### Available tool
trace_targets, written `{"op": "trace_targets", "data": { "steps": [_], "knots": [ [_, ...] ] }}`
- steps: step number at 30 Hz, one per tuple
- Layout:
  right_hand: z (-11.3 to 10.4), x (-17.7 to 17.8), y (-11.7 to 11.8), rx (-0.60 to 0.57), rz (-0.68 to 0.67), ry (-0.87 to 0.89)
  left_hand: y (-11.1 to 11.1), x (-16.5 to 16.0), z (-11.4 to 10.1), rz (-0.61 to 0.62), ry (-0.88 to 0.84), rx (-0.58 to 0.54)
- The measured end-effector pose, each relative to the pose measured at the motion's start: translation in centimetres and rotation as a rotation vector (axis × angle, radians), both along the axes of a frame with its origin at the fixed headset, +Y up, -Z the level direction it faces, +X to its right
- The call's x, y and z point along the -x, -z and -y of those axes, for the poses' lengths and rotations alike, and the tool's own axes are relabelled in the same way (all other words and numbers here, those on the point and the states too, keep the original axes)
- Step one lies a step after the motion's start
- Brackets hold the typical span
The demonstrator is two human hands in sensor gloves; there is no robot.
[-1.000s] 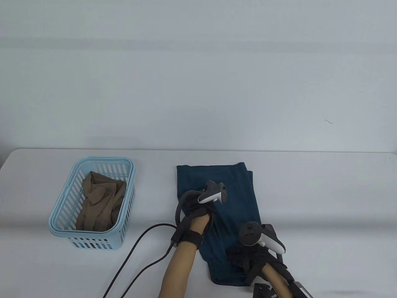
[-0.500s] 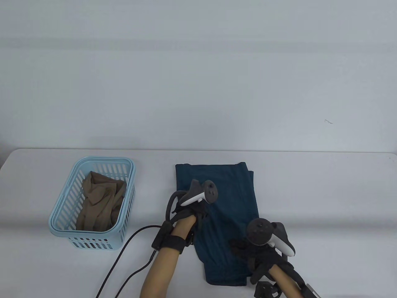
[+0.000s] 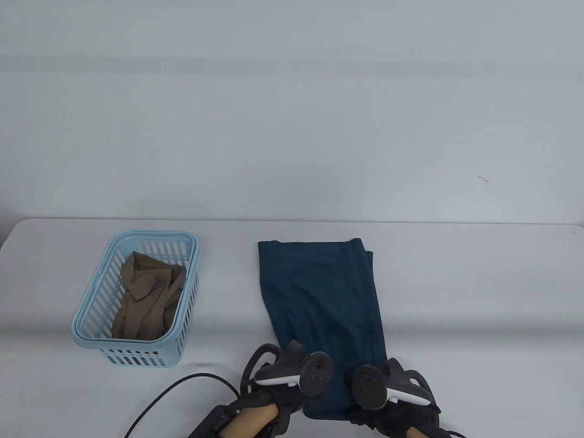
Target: Roll shorts into tight roll
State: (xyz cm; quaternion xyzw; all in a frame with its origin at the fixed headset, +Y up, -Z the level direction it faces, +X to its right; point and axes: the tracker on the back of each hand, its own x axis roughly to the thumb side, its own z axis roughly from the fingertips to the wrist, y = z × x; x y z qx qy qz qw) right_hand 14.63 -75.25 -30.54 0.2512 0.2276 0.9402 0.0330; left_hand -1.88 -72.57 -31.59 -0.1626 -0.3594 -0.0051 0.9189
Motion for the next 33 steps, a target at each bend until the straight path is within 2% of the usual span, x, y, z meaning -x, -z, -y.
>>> {"op": "trace_targets", "data": {
  "steps": [4,8,13,19,24,28,30,33],
  "knots": [
    [1.2,0.5,-0.5,0.014,-0.047,-0.083,-0.5,-0.6,2.3,0.039,0.116,0.017],
    [1.6,0.7,-0.7,-0.062,-0.047,-0.104,-0.6,-0.7,3.9,0.041,0.154,0.060],
    [1.3,0.3,-0.5,-0.101,-0.048,-0.059,-0.7,-0.6,3.9,0.048,0.149,0.008],
    [0.6,-0.1,-0.2,-0.125,-0.025,0.038,-0.3,-0.3,2.8,0.047,0.089,0.027],
    [0.2,-0.6,0.3,-0.023,-0.005,0.122,0.4,0.6,2.3,-0.017,-0.045,0.152],
    [0.5,-1.0,0.7,0.134,0.028,0.218,0.9,1.2,2.9,-0.051,-0.105,0.267],
    [0.7,-1.0,0.8,0.129,0.070,0.234,1.0,1.2,3.1,-0.066,-0.106,0.216],
    [0.6,-0.7,0.6,0.012,0.090,0.181,0.5,0.9,3.2,-0.066,-0.074,0.080]
  ]
}}
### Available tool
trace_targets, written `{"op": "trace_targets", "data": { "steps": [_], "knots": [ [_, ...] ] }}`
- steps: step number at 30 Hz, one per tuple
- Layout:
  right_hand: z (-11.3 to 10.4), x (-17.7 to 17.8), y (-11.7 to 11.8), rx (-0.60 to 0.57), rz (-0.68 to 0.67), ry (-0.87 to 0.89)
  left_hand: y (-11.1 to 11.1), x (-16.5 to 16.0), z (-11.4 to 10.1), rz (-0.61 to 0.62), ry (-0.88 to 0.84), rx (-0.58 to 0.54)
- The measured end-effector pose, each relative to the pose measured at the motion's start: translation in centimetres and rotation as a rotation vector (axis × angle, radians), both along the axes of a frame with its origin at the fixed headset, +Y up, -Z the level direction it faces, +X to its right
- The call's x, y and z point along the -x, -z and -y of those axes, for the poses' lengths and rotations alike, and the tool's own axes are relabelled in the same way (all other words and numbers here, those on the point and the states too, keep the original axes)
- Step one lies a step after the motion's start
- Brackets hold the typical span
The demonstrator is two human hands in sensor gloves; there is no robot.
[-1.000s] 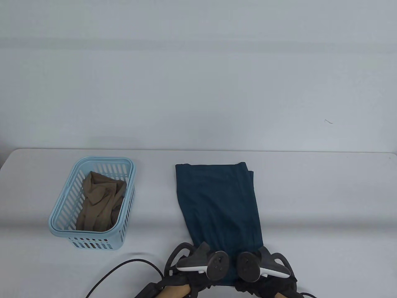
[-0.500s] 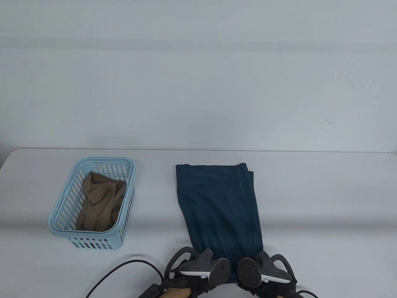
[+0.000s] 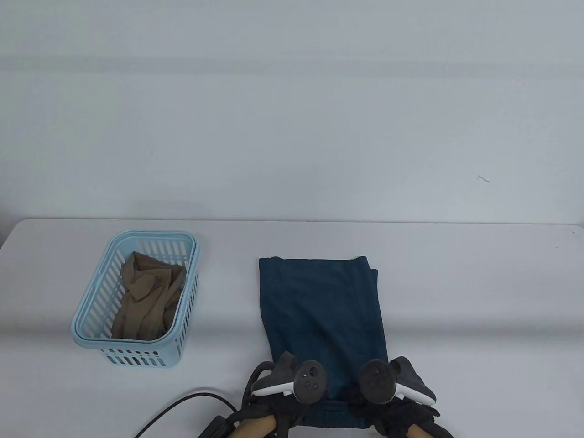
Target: Roll shorts into tight roll
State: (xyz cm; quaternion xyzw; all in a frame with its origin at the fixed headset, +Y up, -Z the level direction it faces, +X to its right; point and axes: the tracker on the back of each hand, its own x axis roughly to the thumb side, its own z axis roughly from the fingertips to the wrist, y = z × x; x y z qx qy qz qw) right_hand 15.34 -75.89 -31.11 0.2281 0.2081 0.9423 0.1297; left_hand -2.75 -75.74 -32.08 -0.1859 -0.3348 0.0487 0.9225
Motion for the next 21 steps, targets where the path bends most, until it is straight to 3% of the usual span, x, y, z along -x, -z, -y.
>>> {"op": "trace_targets", "data": {
  "steps": [4,6,9,12,15,21],
  "knots": [
    [0.0,0.4,-0.2,-0.141,0.032,-0.068,-0.9,-0.5,-0.9,0.043,0.069,-0.229],
    [0.1,0.5,-0.2,-0.183,0.048,-0.090,-2.0,-0.9,-2.0,0.143,0.044,-0.311],
    [0.3,0.7,-0.3,-0.218,0.068,-0.112,-2.8,-1.4,-2.1,0.212,0.044,-0.281],
    [0.5,1.1,-0.3,-0.249,0.073,-0.142,-2.5,-1.6,-1.0,0.226,0.176,-0.242],
    [0.5,1.4,-0.7,-0.311,0.055,-0.183,-2.3,-1.7,0.5,0.208,0.201,-0.209],
    [-0.5,1.7,-2.1,-0.398,-0.039,-0.144,-2.4,-1.8,0.8,0.189,0.184,-0.242]
  ]
}}
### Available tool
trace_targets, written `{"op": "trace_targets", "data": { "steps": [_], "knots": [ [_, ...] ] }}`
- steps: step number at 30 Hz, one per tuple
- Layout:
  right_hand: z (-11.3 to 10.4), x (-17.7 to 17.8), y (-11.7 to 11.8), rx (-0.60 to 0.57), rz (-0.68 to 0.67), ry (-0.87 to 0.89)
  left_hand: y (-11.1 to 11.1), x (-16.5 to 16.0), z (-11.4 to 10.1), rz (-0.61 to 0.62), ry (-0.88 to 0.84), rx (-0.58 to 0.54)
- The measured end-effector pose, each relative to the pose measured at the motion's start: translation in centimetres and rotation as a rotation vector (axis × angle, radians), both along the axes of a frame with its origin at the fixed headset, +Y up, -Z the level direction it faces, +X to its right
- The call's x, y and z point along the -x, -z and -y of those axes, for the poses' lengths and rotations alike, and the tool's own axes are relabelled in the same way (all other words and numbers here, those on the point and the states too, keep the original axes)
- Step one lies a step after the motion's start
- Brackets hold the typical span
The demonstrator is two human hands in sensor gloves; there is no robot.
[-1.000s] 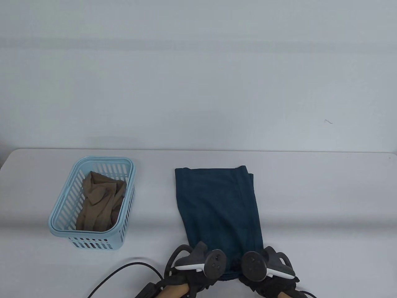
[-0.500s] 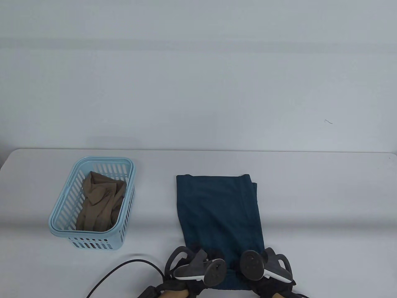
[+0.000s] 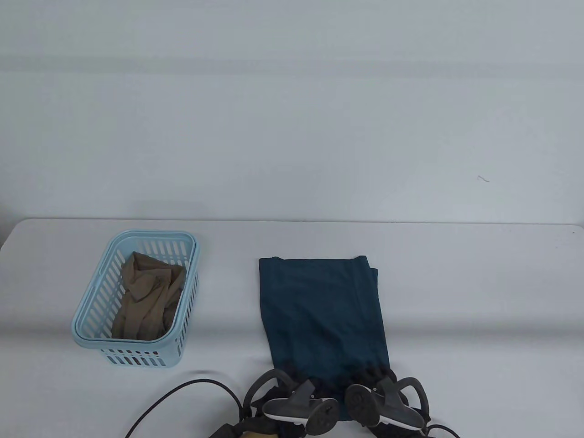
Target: Roll shorts into tight roll
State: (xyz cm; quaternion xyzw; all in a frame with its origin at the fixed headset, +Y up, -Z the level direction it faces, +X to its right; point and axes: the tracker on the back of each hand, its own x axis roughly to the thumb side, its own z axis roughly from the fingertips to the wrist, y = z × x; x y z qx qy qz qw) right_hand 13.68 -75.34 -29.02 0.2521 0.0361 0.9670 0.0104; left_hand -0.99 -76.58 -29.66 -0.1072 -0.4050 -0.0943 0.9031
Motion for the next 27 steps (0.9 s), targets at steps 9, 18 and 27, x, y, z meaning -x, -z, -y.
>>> {"op": "trace_targets", "data": {
  "steps": [9,18,27],
  "knots": [
    [1.1,0.2,0.3,0.143,-0.023,-0.130,1.0,0.5,-0.1,-0.072,-0.067,0.132],
    [0.7,-1.4,1.8,0.315,0.058,0.106,2.7,1.7,-1.1,-0.167,-0.200,0.231],
    [1.1,-1.8,2.4,0.334,0.120,0.176,2.5,1.4,-0.8,-0.172,-0.220,0.204]
  ]
}}
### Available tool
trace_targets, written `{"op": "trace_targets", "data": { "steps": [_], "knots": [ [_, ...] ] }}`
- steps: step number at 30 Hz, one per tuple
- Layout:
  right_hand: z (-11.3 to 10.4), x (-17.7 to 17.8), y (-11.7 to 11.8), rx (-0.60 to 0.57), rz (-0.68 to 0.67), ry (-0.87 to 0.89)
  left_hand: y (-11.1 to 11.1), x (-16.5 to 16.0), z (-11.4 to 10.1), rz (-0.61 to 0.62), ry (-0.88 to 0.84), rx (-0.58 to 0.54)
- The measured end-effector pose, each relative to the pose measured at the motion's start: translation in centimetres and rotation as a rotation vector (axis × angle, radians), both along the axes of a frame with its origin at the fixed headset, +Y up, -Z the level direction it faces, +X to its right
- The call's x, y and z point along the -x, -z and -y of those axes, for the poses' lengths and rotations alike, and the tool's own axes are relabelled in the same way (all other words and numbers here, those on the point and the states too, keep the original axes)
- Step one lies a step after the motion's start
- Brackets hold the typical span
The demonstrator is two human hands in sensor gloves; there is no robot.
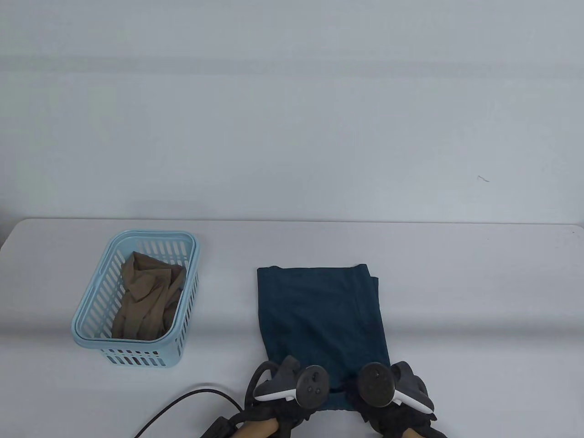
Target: Roll shorts into tight roll
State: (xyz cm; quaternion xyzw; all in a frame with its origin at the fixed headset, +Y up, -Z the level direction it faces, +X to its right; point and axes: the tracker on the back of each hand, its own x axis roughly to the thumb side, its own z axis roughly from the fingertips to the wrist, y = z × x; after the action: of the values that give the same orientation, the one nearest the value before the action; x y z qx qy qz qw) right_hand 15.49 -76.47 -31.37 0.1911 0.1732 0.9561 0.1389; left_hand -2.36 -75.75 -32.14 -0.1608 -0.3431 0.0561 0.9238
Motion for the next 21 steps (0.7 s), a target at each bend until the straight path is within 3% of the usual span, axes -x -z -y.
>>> {"op": "trace_targets", "data": {
  "steps": [5,9,13,18,21],
  "knots": [
    [0.6,0.3,0.2,-0.085,0.037,-0.026,0.0,-0.1,0.4,-0.014,0.018,-0.081],
    [0.8,0.5,0.3,-0.108,0.061,-0.043,-0.8,-0.2,-1.7,0.075,0.035,-0.213],
    [0.6,0.7,0.2,-0.147,0.083,-0.056,-1.6,-0.5,-1.9,0.102,0.110,-0.140],
    [-1.5,0.3,-0.6,-0.300,0.043,-0.086,-1.6,-1.0,-0.8,0.079,0.186,-0.185],
    [-1.7,0.2,-1.1,-0.302,0.006,-0.127,-1.4,-1.0,0.0,0.069,0.202,-0.182]
  ]
}}
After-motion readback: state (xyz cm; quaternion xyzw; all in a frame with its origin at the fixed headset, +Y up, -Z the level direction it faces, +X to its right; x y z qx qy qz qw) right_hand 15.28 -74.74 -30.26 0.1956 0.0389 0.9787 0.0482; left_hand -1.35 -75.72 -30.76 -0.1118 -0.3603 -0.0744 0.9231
